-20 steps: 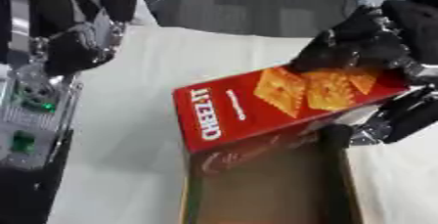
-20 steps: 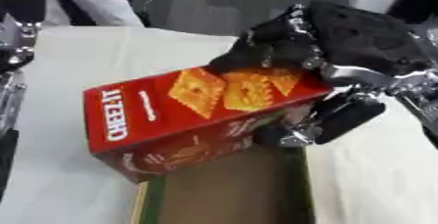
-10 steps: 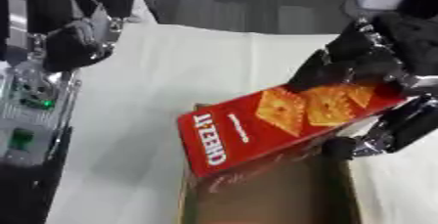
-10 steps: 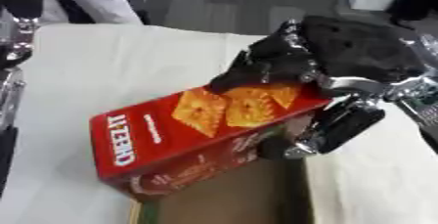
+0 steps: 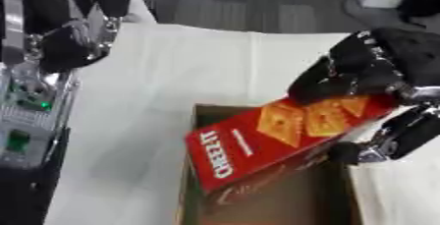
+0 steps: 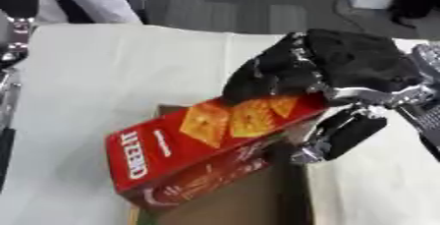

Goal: Pick up objects on the table and place them in the box.

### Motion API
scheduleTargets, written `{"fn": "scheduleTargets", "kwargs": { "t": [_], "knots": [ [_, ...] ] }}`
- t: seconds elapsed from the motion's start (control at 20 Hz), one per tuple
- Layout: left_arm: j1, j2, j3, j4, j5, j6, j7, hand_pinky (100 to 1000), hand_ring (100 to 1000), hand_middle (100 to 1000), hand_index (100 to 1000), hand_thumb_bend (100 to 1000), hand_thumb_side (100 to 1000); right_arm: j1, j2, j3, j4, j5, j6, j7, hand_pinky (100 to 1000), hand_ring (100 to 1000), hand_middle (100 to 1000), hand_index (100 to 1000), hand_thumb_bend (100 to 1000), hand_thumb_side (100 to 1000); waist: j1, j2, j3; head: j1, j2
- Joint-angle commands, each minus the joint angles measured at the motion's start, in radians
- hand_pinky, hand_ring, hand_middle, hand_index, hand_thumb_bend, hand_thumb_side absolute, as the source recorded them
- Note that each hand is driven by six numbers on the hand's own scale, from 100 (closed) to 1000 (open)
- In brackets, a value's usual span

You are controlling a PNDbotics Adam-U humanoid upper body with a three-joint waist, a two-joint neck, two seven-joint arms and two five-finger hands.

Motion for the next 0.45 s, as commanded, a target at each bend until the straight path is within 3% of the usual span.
{"fn": "scheduleTargets", "kwargs": {
  "t": [0.05,0.1,0.15,0.25,0.45],
  "knots": [
    [-0.009,0.012,0.009,-0.013,0.002,0.003,0.001,796,803,858,851,348,567,-0.004,-0.022,-0.010,0.012,0.006,-0.086,0.139,767,847,867,933,100,695,0.003,-0.014,0.000,0.005,-0.009],
    [-0.009,0.011,0.009,-0.013,0.002,0.004,0.001,795,802,858,851,348,567,-0.002,-0.021,-0.011,0.016,0.003,-0.088,0.169,735,834,858,926,100,670,0.003,-0.014,0.001,0.005,-0.010],
    [-0.009,0.011,0.009,-0.013,0.002,0.005,0.002,799,808,859,851,349,568,0.000,-0.020,-0.011,0.019,-0.004,-0.090,0.197,870,893,892,948,100,771,0.003,-0.013,0.001,0.007,-0.012],
    [-0.009,0.011,0.010,-0.013,0.001,0.006,0.004,800,808,859,851,349,570,0.003,-0.019,-0.015,0.023,-0.022,-0.090,0.247,901,910,902,954,100,813,0.003,-0.013,0.001,0.008,-0.014],
    [-0.009,0.011,0.009,-0.013,0.000,0.007,0.003,801,809,859,851,348,574,0.003,-0.020,-0.028,0.022,-0.056,-0.079,0.312,881,923,915,970,100,844,0.003,-0.014,0.001,0.008,-0.017]
  ]
}}
